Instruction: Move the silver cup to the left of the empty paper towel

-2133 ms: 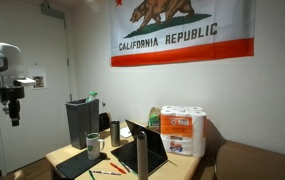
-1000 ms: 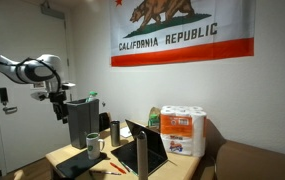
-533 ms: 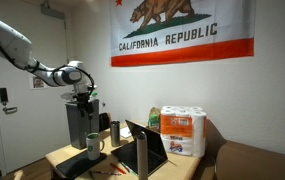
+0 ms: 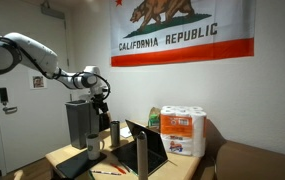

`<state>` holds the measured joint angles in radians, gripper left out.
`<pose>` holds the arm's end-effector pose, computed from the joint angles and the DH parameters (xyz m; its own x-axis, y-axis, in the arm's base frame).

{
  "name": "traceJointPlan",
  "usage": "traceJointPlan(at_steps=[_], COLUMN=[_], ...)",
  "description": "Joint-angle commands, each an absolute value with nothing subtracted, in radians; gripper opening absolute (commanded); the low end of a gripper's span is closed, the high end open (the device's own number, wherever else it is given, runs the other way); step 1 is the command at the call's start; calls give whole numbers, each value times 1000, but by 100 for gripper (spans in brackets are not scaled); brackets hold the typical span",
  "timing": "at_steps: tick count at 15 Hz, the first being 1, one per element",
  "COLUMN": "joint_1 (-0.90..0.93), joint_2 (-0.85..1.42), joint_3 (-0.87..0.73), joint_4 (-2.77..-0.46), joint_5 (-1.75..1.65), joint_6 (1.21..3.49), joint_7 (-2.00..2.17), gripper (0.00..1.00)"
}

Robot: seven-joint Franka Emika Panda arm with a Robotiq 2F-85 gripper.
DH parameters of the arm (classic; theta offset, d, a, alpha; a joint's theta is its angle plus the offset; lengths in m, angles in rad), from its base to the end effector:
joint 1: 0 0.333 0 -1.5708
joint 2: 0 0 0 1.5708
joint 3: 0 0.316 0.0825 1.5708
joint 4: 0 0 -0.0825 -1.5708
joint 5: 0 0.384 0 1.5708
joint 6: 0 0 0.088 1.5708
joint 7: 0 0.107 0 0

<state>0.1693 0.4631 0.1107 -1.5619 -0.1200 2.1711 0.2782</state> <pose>0.6758 0.1780 0.3931 0.9863 0.0476 0.1579 0.0457 -0.9988 0.0158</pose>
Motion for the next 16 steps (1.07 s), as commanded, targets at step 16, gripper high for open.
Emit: traceJointPlan(at_steps=[16], joint_1=[261], joint_2=[998], joint_3=[-37], joint_4=[-918], joint_5=[-133], joint_6=[2145], joint_7=[303], gripper=[100])
